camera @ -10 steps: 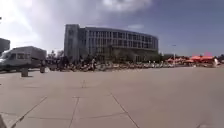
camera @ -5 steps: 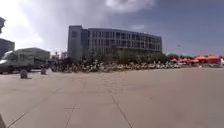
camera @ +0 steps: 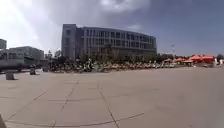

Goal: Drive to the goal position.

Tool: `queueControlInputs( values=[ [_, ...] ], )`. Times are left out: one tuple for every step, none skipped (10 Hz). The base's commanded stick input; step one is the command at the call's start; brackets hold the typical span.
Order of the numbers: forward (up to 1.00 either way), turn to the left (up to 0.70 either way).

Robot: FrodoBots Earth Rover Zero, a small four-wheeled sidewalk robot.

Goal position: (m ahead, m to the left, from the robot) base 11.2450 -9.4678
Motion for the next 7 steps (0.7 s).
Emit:
queueControlInputs(
  values=[
    [1.00,-0.27],
    [1.00,-0.27],
    [1.00,-0.27],
    [1.00,-0.27],
    [1.00,-0.27],
    [1.00,-0.27],
    [1.00,-0.27]
  ],
)
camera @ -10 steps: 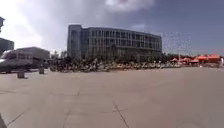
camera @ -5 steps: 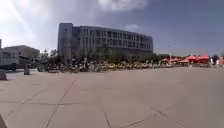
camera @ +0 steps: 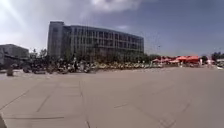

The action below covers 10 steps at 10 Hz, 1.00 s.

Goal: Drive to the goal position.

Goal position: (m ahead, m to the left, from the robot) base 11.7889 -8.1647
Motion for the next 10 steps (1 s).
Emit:
queueControlInputs(
  values=[
    [1.00,-0.27],
    [1.00,-0.27],
    [1.00,-0.27],
    [1.00,-0.27],
    [1.00,-0.27],
    [0.61,-0.17],
    [0.00,0.00],
    [0.00,0.00],
    [0.00,0.00],
    [0.00,0.00]
  ],
)
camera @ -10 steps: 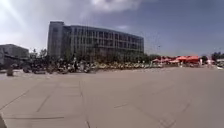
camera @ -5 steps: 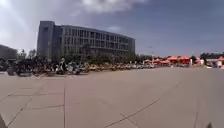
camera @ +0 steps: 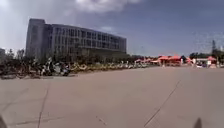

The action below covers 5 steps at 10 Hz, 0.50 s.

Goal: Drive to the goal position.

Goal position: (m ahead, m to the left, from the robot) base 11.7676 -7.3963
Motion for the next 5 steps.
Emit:
queueControlInputs(
  values=[
    [0.00,0.00],
    [0.00,0.00],
    [0.00,0.00],
    [1.00,-0.27],
    [1.00,-0.27]
  ],
)
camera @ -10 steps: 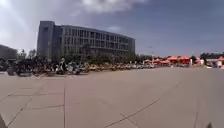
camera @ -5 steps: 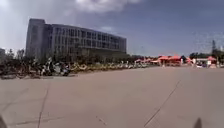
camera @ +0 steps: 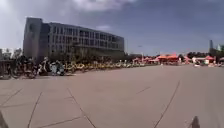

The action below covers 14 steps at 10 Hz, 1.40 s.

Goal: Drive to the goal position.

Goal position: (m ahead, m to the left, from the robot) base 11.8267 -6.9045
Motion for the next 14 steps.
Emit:
queueControlInputs(
  values=[
    [1.00,-0.27],
    [1.00,-0.27],
    [1.00,-0.27],
    [1.00,-0.26],
    [1.00,-0.13],
    [1.00,-0.01],
    [1.00,0.00],
    [1.00,0.00],
    [1.00,0.00],
    [1.00,0.00],
    [1.00,0.00],
    [1.00,-0.16],
    [1.00,-0.27],
    [1.00,-0.27]
  ],
)
